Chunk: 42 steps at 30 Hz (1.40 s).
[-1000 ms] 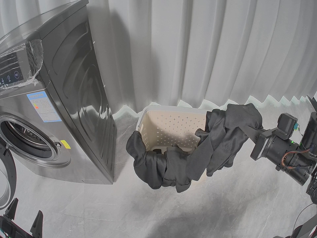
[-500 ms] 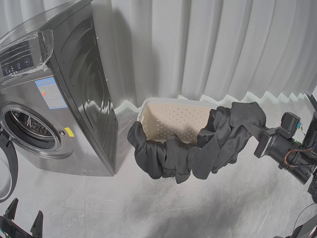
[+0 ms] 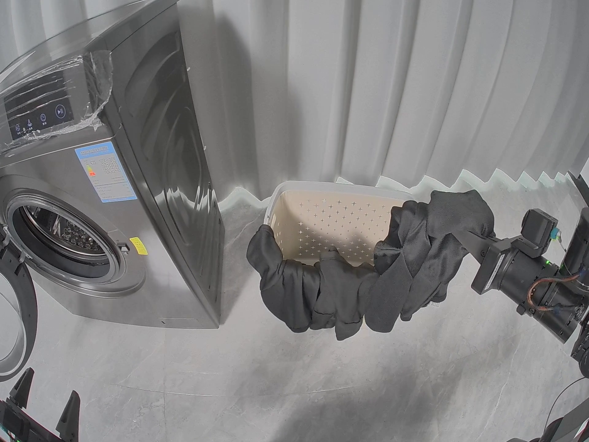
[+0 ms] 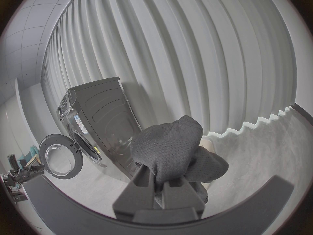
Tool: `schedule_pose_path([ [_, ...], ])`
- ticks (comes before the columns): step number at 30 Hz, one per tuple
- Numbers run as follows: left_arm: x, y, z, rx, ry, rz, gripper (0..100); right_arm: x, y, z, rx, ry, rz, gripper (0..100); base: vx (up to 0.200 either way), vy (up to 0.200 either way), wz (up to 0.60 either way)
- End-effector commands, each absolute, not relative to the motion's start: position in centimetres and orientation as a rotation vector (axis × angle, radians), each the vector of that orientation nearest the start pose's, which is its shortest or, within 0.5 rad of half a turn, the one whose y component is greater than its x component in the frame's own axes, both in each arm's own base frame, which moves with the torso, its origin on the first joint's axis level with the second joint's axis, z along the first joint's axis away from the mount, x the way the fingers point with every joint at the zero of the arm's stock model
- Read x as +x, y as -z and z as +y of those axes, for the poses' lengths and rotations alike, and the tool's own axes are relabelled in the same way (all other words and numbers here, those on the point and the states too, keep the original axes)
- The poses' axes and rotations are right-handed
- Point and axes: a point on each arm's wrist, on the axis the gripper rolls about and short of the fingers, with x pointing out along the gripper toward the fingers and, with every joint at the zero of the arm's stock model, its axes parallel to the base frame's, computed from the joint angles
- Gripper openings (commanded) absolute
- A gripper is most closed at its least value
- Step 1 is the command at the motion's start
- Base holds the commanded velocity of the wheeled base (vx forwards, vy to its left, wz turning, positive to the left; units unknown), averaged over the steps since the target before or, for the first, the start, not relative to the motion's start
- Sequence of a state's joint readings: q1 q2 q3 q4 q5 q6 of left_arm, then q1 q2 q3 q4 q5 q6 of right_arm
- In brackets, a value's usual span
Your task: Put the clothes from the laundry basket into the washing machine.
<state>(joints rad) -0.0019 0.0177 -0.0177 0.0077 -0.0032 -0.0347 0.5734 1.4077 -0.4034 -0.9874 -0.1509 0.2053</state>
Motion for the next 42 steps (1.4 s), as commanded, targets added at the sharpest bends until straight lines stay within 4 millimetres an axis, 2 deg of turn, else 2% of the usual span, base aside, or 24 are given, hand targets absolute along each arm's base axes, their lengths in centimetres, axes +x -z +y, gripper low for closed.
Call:
schedule_pose_path([
  [1,-2.28,-7.52,0.0,-0.035,0.004,0.008,100,17.96,-18.67,11.2,0.197,-0.42,0.063,0,0.0,0.2,0.0],
  [20,-2.28,-7.52,0.0,-0.037,0.004,0.008,100,17.75,-18.67,11.54,0.199,-0.441,0.065,0,0.0,0.2,0.0],
  [26,-2.29,-7.56,0.0,-0.038,0.004,0.006,100,17.66,-19.01,11.53,0.203,-0.446,0.051,0,0.0,0.0,0.0],
  [42,-2.28,-7.52,0.0,-0.04,0.004,0.008,100,18.09,-18.66,11.13,0.196,-0.4,0.06,0,-0.2,0.0,0.0],
])
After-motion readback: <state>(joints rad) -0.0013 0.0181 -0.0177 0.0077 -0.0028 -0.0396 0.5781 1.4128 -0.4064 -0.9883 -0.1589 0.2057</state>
